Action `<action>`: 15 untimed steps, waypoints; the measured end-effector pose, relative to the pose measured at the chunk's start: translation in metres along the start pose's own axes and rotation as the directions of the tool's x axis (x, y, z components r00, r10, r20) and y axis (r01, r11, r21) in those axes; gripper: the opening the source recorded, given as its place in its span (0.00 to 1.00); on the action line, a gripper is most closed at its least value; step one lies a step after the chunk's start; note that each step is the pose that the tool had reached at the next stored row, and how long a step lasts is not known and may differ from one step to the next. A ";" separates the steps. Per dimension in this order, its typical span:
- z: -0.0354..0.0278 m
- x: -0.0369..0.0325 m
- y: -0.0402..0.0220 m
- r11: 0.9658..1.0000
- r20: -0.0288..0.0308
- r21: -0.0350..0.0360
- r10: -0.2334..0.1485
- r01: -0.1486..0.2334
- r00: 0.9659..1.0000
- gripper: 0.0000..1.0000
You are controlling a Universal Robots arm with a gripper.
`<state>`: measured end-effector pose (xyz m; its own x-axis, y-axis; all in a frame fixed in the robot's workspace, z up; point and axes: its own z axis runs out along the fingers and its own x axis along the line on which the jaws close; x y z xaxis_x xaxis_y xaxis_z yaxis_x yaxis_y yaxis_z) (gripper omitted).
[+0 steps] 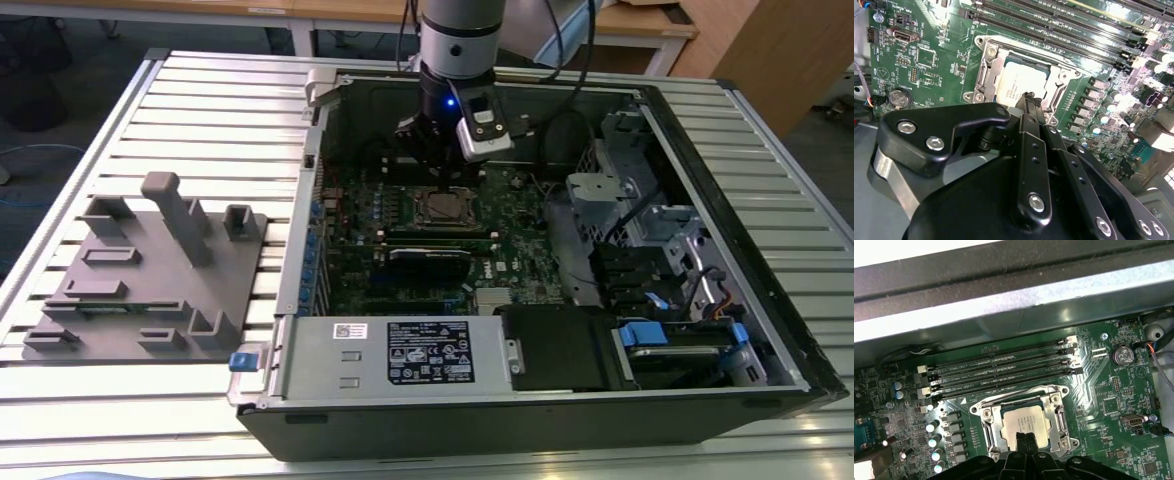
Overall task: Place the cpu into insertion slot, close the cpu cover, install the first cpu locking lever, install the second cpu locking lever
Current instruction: 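Install the second cpu locking lever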
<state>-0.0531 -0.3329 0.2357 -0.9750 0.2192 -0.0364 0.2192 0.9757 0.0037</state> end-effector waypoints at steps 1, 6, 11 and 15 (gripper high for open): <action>0.0000 0.0000 0.0000 1.000 0.000 0.000 0.000 0.000 1.000 0.10; 0.0000 0.0000 0.0000 1.000 0.000 0.000 -0.002 0.002 1.000 0.10; 0.0000 0.0000 0.0000 1.000 0.000 -0.001 -0.022 0.022 1.000 0.10; 0.0000 0.0000 0.0000 0.999 0.000 -0.001 -0.035 0.035 0.999 0.10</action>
<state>-0.0531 -0.3329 0.2357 -0.9821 0.1848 -0.0363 0.1847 0.9828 0.0037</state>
